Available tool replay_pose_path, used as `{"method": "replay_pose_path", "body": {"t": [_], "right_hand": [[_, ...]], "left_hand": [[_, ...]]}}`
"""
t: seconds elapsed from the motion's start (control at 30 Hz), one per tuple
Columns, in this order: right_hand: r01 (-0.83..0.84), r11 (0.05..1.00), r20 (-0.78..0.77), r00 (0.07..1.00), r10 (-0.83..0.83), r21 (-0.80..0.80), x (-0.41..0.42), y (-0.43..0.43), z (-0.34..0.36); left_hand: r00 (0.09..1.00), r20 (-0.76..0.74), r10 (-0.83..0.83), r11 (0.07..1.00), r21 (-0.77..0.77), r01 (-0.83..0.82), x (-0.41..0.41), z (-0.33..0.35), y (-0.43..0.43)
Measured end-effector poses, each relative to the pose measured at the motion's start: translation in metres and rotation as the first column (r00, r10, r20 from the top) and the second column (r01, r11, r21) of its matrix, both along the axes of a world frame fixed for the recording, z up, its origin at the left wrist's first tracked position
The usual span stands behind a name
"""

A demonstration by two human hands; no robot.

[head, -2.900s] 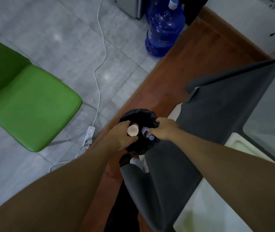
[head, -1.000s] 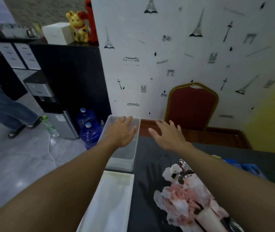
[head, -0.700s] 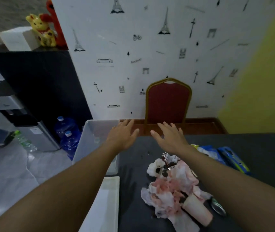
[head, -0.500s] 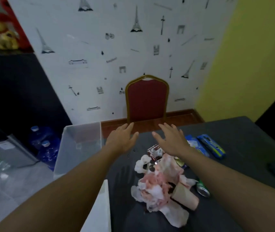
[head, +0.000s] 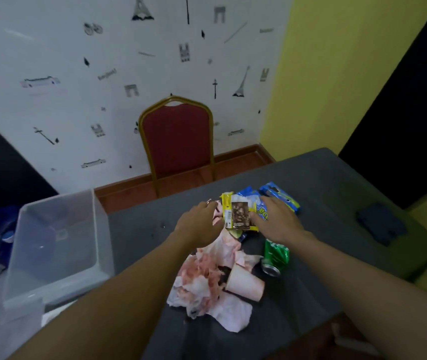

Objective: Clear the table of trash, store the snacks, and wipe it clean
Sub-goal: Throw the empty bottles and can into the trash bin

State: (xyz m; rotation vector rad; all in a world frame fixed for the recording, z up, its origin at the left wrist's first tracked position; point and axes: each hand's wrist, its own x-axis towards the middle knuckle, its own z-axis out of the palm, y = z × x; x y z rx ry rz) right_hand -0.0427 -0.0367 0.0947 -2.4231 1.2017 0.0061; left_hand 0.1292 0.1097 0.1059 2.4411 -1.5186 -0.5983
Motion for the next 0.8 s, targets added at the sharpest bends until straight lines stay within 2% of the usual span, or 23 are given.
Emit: {"method": "replay_pose_path", "body": {"t": [0.1,0.27,0.37,0.5,0.67,0.8], "right_hand": [[0.011,0.999,-0.093,0.996,-0.008,0.037,-0.014,-0.019,-0.026],[0.100,0.983,-0.263,0.963,-0.056,0.155,-0.031,-0.034,-0.068],[0.146,0.963,-0.316,0.946,-0.069,0.225,-0.036,-0.036,-0.089],[0.173,0.939,-0.292,0.953,-0.083,0.297,-0.038,-0.034,-0.106],[0.267,0.891,-0.214,0.956,-0.199,0.367,-0.036,-0.038,-0.105],[0.232,0.892,-0.144,0.971,-0.190,0.388,-0.038,-0.039,-0.098]], "left_hand": [[0.999,-0.044,0.025,0.998,0.057,-0.023,-0.020,-0.026,-0.012],[0.982,-0.165,0.092,0.956,0.290,-0.041,-0.055,-0.069,-0.023],[0.964,-0.218,0.153,0.923,0.379,-0.060,-0.073,-0.089,-0.021],[0.921,-0.305,0.243,0.915,0.388,-0.113,-0.085,-0.102,-0.020],[0.921,-0.308,0.240,0.908,0.406,-0.101,-0.081,-0.096,-0.024],[0.885,-0.347,0.311,0.906,0.390,-0.166,-0.077,-0.096,-0.019]]}}
